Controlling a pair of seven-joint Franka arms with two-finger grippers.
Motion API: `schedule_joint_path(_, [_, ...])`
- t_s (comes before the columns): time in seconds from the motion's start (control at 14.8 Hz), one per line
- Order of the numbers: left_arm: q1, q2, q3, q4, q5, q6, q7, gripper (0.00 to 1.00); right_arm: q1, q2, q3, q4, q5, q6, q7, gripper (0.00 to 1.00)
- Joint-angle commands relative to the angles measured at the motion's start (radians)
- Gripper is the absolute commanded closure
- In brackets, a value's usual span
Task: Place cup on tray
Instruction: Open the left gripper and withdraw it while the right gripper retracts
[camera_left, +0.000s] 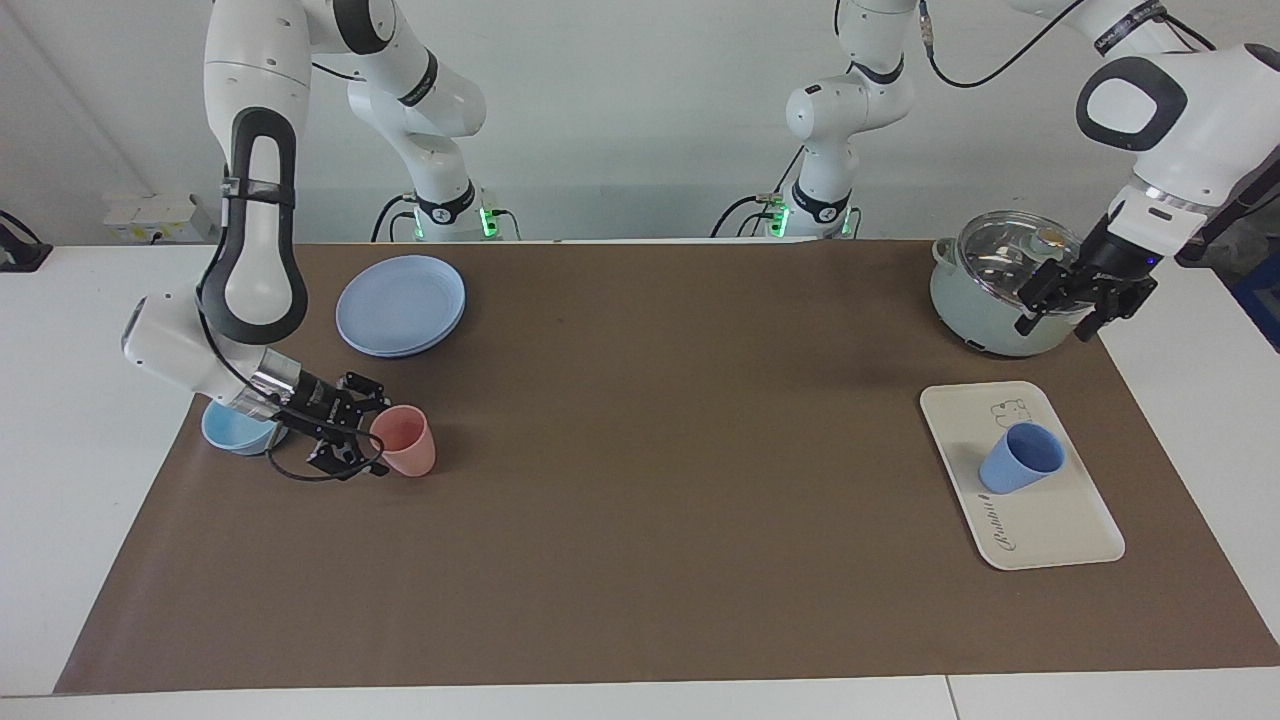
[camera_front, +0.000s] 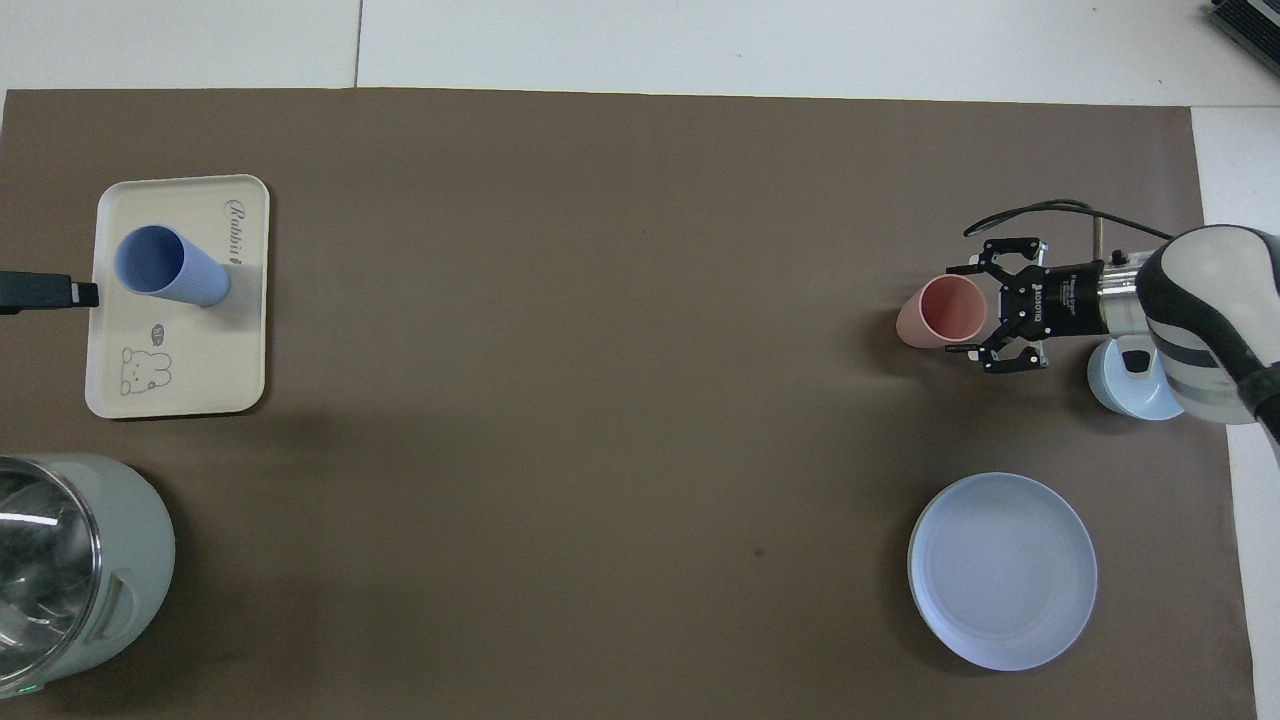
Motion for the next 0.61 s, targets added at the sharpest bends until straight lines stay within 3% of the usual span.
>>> schedule_joint_path(0.0, [-0.105, -0.04, 0.006, -0.015, 0.083, -0.056, -0.13, 0.0, -0.009, -0.044, 0.005, -0.025, -0.067, 0.017, -0.089, 0.01])
schedule_joint_path(0.14, [-0.171, -0.046, 0.006, -0.015, 0.09, -0.099, -0.189, 0.0, 0.0, -0.076, 0.005, -0.025, -0.152, 0.015, -0.125, 0.01])
schedule_joint_path(0.34, [-0.26, -0.057, 0.006, -0.022, 0.104, -0.125, -0.252, 0.0, 0.014, -0.13, 0.01, -0.027, -0.392, 0.002, -0.294, 0.01])
schedule_joint_path(0.54, [-0.333, -0.068, 0.002, -0.022, 0.181, -0.172, -0.28, 0.0, 0.033, -0.165, 0.01, -0.027, -0.48, -0.011, -0.456, 0.01])
